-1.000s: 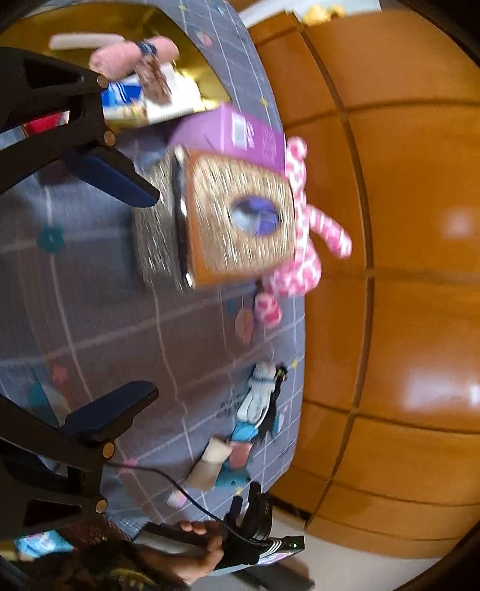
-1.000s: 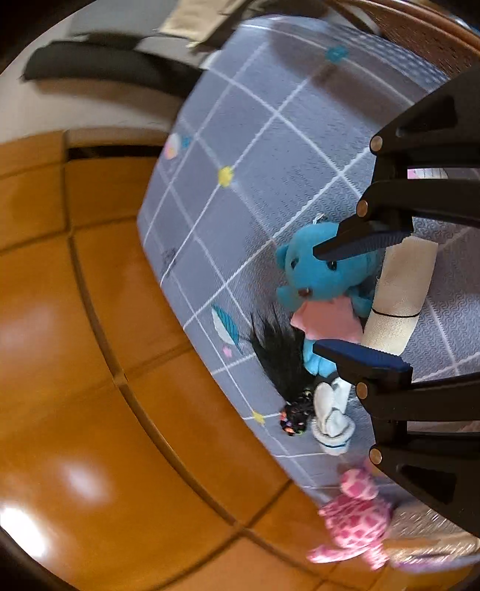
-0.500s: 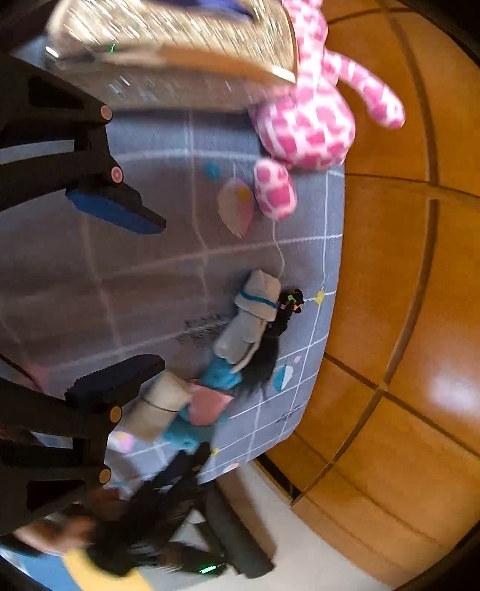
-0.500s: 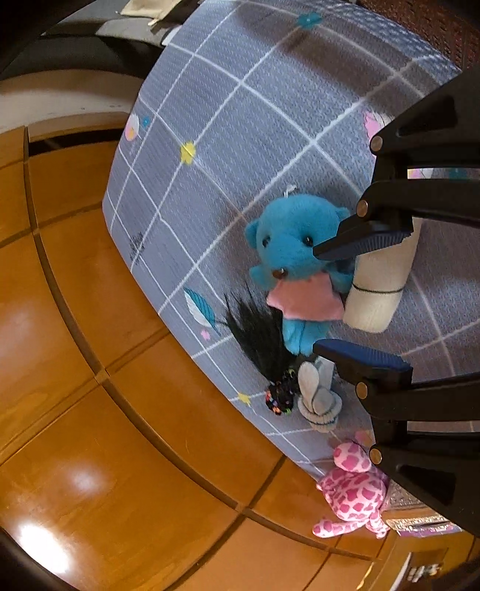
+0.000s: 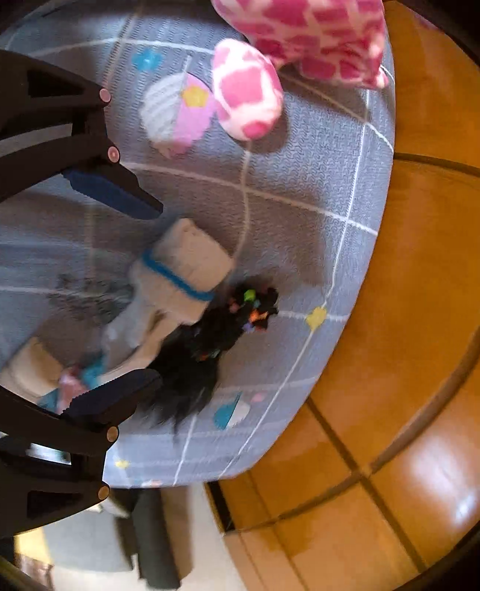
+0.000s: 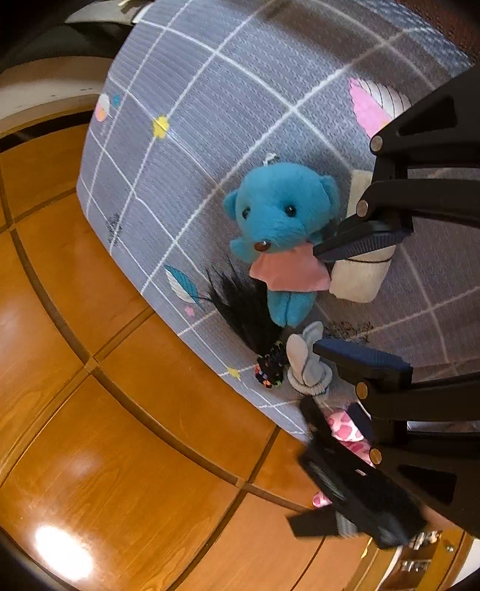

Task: Organize soft objects
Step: 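Reach the left tool to the white knit sock with blue band and grasp it, then lift the white sock with left tool while right tool grasps black doll hair, then carry the white sock into the gold tray with left tool while right holds doll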

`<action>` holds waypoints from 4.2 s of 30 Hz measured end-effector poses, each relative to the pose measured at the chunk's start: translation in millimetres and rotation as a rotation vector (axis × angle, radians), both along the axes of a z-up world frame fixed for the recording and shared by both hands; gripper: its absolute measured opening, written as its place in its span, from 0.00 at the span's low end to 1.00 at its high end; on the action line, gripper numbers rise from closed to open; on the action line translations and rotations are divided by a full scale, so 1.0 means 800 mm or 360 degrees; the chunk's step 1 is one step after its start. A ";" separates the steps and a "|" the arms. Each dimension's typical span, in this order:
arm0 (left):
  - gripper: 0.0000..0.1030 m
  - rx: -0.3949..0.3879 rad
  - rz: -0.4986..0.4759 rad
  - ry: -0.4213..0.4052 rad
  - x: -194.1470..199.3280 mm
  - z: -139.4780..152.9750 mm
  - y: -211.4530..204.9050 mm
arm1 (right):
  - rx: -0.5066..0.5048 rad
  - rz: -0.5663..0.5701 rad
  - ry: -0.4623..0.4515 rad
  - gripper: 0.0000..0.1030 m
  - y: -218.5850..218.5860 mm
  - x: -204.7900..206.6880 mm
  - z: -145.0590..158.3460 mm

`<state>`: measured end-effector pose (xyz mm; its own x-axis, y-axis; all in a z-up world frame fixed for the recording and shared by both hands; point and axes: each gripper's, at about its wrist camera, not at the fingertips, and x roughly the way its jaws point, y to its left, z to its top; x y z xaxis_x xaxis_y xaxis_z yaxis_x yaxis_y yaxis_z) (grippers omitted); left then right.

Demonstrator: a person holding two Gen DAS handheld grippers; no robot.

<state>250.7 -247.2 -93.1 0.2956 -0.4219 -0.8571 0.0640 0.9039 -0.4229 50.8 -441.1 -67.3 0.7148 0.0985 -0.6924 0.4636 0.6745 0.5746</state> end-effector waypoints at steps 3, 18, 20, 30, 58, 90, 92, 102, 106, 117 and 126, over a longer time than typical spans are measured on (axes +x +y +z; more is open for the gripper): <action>0.79 0.0017 0.0019 0.0039 0.012 -0.014 -0.009 | 0.0044 0.0028 -0.0003 0.43 0.001 0.002 -0.003; 0.37 0.0052 -0.0332 -0.0267 -0.060 0.039 0.050 | 0.0073 0.0026 -0.0029 0.43 0.003 0.000 -0.004; 0.37 0.0093 -0.0401 -0.0262 -0.086 0.039 0.068 | 0.0060 0.0026 -0.0028 0.43 0.003 -0.002 -0.004; 0.46 0.0277 -0.0470 -0.0189 -0.132 -0.021 0.108 | -0.0150 0.0224 0.0040 0.43 0.031 0.010 0.009; 0.44 0.0212 -0.0404 -0.0252 -0.149 -0.030 0.118 | -0.1112 0.1121 0.0456 0.04 0.088 0.250 -0.043; 0.30 0.0272 -0.0413 -0.0454 -0.237 0.029 0.176 | -0.1001 0.1196 0.0440 0.42 0.179 0.099 -0.048; 0.30 0.0276 -0.0420 -0.0512 -0.242 0.042 0.177 | -0.1005 0.1206 0.0467 0.10 0.181 0.099 -0.058; 0.30 0.0242 -0.0281 -0.0653 -0.203 0.099 0.208 | -0.0836 0.1149 0.0457 0.10 0.155 0.098 -0.059; 0.30 0.0239 -0.0133 -0.0698 -0.173 0.124 0.244 | -0.0899 0.1155 0.0452 0.10 0.158 0.095 -0.058; 0.30 0.0347 0.0464 -0.0752 -0.160 0.149 0.398 | -0.1053 0.1176 0.0450 0.10 0.182 0.093 -0.067; 0.31 0.0555 0.0804 -0.0737 -0.253 0.111 0.497 | -0.1116 0.1167 0.0449 0.10 0.188 0.089 -0.068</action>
<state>48.6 150.5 -4.1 0.7418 0.1313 -0.6577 -0.2907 0.9467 -0.1389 121.9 -290.9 -121.3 0.4463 -0.0451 -0.8937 -0.1366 0.9836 -0.1178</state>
